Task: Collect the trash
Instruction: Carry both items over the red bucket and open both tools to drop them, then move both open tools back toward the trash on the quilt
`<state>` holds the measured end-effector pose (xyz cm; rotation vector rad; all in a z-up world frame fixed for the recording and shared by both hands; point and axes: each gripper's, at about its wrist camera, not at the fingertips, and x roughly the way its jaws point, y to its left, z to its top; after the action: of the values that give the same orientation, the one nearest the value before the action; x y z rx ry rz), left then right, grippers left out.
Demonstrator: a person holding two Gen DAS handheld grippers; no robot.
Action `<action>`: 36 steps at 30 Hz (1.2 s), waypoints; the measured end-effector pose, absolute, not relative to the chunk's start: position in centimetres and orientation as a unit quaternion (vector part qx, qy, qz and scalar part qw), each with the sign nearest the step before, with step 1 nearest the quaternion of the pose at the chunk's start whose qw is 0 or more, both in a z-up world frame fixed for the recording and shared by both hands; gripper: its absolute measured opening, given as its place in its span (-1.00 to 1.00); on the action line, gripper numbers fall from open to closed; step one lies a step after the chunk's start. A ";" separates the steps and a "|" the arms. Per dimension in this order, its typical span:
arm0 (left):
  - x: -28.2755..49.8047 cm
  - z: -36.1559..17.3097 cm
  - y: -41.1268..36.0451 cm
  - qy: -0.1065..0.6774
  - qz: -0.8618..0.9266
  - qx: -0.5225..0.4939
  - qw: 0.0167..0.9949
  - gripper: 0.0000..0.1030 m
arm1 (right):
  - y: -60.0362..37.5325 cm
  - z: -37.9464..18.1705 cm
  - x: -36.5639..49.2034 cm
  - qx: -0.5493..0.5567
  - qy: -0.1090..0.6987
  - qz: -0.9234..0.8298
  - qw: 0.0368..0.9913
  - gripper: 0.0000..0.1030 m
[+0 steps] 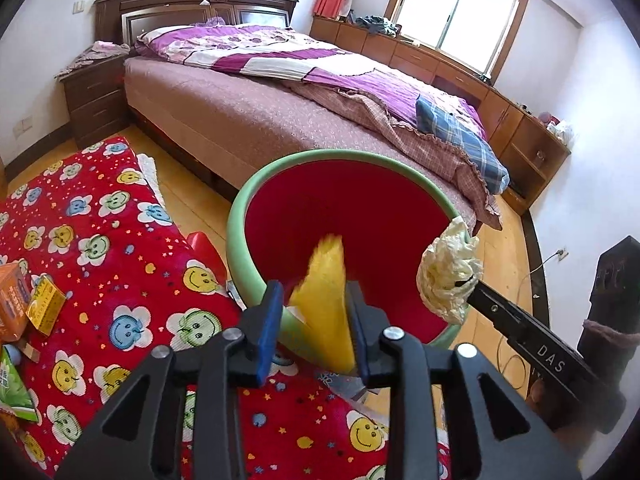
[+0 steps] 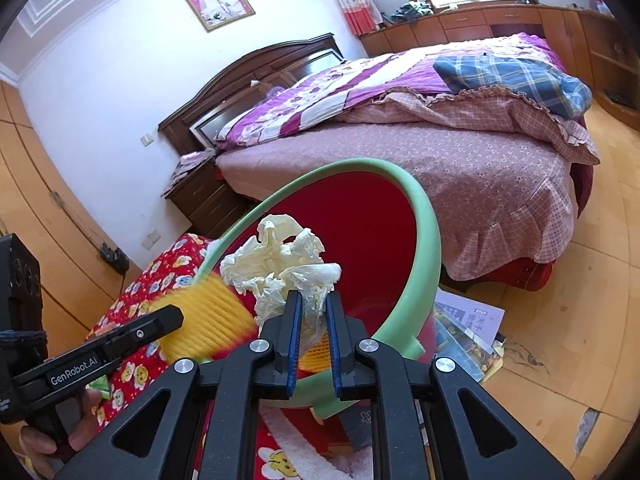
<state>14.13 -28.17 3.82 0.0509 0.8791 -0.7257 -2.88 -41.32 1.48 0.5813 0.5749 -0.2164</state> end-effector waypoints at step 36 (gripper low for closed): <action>10.8 6.3 -17.7 0.401 -0.252 -0.033 0.880 -0.21 | -37.3 4.0 -5.1 0.271 0.273 -0.084 0.919 -0.01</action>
<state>10.82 -17.68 6.25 -0.0681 0.8365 -0.5251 -5.06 -37.32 3.99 0.5577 0.5610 -0.1728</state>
